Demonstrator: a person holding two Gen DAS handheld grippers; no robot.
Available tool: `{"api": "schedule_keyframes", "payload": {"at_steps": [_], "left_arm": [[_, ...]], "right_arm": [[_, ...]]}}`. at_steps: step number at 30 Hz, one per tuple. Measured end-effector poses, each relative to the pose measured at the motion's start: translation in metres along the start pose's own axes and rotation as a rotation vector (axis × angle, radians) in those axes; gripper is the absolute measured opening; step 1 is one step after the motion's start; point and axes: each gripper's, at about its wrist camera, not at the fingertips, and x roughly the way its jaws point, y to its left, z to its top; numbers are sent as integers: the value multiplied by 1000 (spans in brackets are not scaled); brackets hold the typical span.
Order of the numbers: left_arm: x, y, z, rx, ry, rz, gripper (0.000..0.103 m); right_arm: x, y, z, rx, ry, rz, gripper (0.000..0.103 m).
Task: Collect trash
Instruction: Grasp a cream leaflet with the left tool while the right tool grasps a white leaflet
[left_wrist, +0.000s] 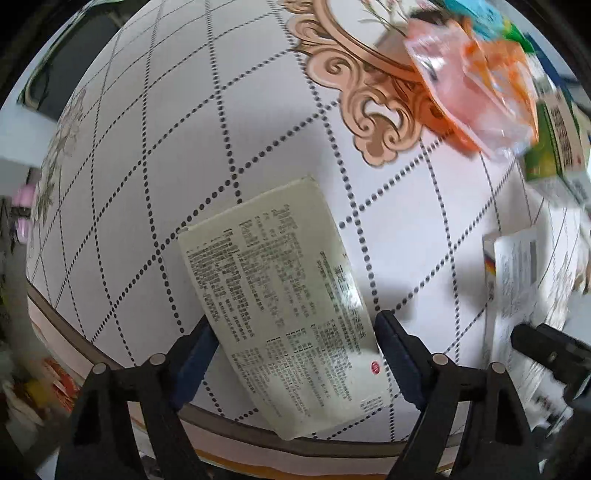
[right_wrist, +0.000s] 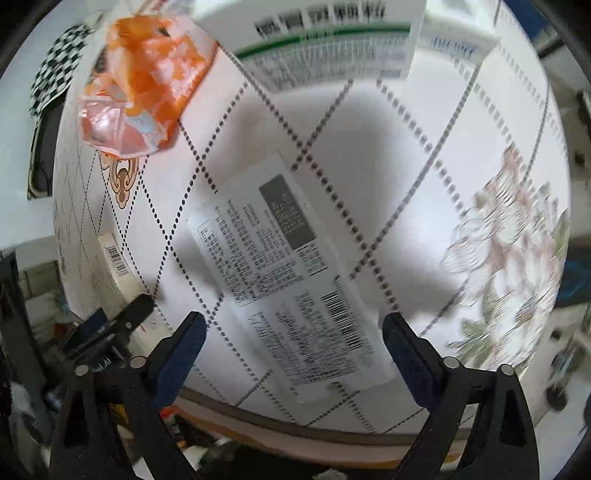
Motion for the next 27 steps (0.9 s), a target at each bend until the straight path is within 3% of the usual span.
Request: {"api": "schedule_keyframes", "payload": {"at_steps": [3,8,10,12,15,18,22,27], "left_arm": [[-3,14,15,-103,3,-51,84],[-6,35,17,-221,-3,-54,79],[-9,34,11,-176,-27,-46,72],[-11,21,5,-76,-36,-12,72],[-12,2,5,78,-41,32,73],[-5,2,10,52,-14,21,73],[-2,17,7,49,-27,31,74],[-1,16,-3,51,-40,36,74]], "right_arm": [[-3,9,-2,-123,-58,-73,100],[8,37,-15,-296,-118,-212,100],[12,39,-19,-312,-132,-251,97],[14,47,-28,-292,-157,-281,84],[5,24,-35,-132,-137,-245,76],[-4,15,-29,-49,-123,-211,77],[5,30,-28,-103,-112,-277,79],[6,35,-34,-119,-112,-279,80]]}}
